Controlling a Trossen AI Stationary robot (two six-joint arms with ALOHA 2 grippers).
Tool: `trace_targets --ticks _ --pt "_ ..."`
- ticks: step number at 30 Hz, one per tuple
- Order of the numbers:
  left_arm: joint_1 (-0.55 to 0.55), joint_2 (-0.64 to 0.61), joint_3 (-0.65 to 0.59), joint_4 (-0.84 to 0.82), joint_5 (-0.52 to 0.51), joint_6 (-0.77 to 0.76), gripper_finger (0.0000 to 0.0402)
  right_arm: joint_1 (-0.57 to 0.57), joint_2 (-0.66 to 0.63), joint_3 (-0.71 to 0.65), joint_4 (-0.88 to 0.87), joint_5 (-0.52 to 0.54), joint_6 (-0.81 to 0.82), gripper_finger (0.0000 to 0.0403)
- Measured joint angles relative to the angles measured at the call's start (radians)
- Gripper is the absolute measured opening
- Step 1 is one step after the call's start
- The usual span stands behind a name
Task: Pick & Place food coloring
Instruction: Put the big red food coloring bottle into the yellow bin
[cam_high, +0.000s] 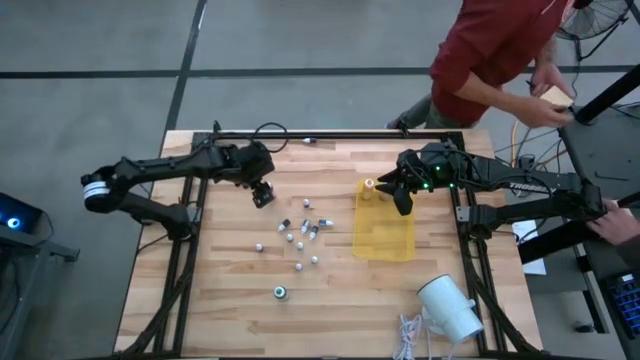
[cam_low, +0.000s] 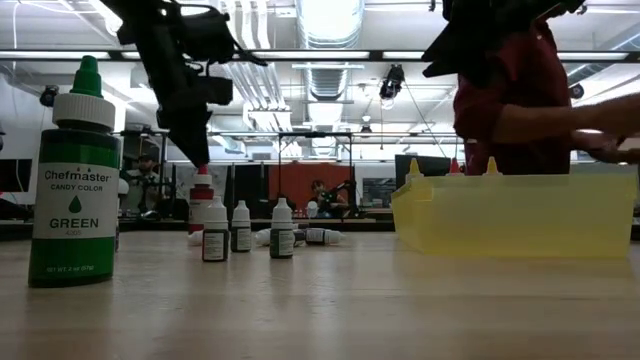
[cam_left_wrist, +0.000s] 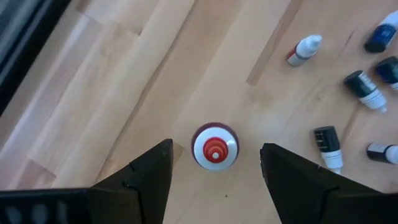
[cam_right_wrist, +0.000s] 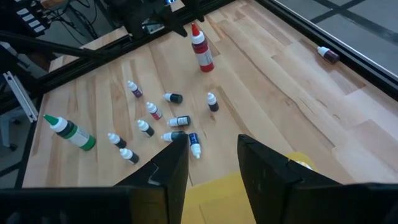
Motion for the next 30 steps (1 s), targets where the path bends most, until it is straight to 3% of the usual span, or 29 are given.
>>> trace_targets --ticks 22,30 --pt "0.007 0.111 -0.006 0.029 0.0 -0.019 0.0211 0.0 0.0 0.0 -0.003 0.0 -0.001 0.0128" --pt "0.016 0.111 -0.006 0.027 0.025 -0.022 0.0148 0.0 0.0 0.0 -0.003 0.0 0.0 0.0128"
